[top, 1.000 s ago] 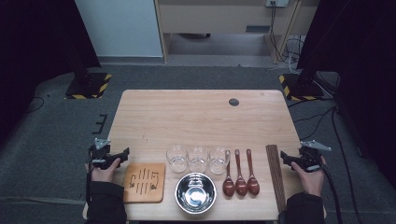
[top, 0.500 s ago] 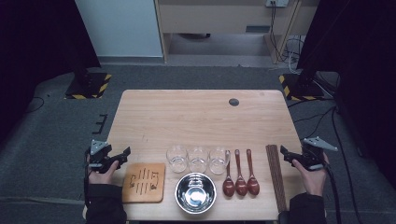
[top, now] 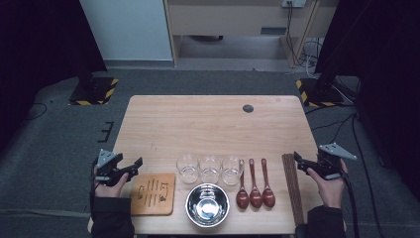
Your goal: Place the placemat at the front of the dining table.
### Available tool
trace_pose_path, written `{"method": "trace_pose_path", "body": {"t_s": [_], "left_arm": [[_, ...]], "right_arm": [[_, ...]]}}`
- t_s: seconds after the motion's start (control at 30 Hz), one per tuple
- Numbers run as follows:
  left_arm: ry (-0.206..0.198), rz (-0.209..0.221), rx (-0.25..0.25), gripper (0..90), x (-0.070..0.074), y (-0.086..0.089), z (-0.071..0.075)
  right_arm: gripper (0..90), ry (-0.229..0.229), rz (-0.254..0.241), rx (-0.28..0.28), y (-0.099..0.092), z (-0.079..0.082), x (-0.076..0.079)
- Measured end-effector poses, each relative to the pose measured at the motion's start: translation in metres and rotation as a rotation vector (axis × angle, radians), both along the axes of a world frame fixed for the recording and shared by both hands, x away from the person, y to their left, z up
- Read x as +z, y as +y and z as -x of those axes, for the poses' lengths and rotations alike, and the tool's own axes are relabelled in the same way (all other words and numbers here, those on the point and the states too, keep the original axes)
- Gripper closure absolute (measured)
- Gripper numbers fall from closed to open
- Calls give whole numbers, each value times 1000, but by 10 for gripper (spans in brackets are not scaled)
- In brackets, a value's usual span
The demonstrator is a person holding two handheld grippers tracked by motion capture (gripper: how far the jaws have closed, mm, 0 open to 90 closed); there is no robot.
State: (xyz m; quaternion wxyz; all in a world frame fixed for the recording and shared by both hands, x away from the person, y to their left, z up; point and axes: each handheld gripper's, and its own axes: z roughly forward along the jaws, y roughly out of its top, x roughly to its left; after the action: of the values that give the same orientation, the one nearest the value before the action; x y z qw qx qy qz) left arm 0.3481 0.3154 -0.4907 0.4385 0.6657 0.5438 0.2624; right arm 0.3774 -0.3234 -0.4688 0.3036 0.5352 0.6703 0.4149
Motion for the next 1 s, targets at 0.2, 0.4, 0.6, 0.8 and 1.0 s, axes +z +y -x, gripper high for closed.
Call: {"method": "trace_pose_path", "body": {"t_s": [0.2,0.4,0.6,0.8,1.0], "left_arm": [[-1,-17,-23,145,1,-8,3],[-9,-14,-19,138,2,-7,9],[-13,3,-6,133,1,-3,12],[-12,1,-6,127,1,-2,13],[-11,5,-9,126,0,-1,13]], "right_arm": [[43,-39,6,40,20,1,15],[41,-81,0,84,43,2,38],[38,-127,-7,133,67,3,59],[36,-134,-32,183,93,1,72],[35,-152,-44,235,120,0,84]]}}
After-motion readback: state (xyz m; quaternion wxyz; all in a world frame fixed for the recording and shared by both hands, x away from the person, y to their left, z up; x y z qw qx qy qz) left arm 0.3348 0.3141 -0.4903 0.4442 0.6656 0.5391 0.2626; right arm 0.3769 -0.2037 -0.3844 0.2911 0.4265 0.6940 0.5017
